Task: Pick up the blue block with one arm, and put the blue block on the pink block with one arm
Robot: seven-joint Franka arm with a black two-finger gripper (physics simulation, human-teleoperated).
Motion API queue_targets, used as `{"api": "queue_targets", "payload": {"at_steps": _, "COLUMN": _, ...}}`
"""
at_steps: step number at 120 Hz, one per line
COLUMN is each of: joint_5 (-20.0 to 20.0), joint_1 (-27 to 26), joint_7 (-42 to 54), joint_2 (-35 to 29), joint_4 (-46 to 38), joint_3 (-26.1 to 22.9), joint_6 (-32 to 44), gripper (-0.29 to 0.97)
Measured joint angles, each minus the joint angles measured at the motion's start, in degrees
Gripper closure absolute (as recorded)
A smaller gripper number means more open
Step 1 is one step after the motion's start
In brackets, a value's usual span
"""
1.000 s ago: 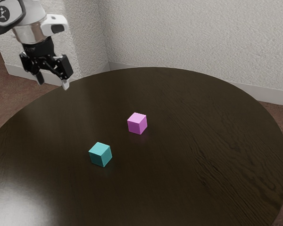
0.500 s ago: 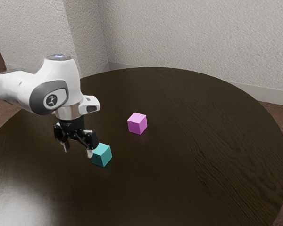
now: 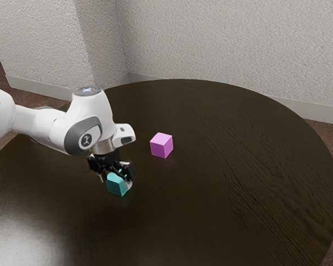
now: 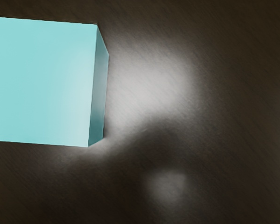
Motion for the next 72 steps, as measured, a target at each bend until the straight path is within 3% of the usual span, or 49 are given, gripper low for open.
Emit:
{"api": "queue_targets", "payload": {"at_steps": 19, "joint_5": 0.0, "joint_1": 4.7, "joint_7": 3.8, "joint_2": 4.2, "joint_4": 4.0, "joint_3": 0.1, "joint_6": 2.1, "gripper": 0.00}}
{"api": "queue_targets", "payload": {"at_steps": 36, "joint_5": -0.1, "joint_1": 4.8, "joint_7": 7.1, "joint_2": 9.0, "joint_4": 8.8, "joint_3": 0.1, "joint_6": 3.0, "gripper": 0.00}}
{"api": "queue_targets", "payload": {"at_steps": 72, "joint_5": -1.3, "joint_1": 5.1, "joint_7": 12.2, "joint_2": 12.0, "joint_4": 10.2, "joint_3": 1.5, "joint_6": 3.8, "gripper": 0.00}}
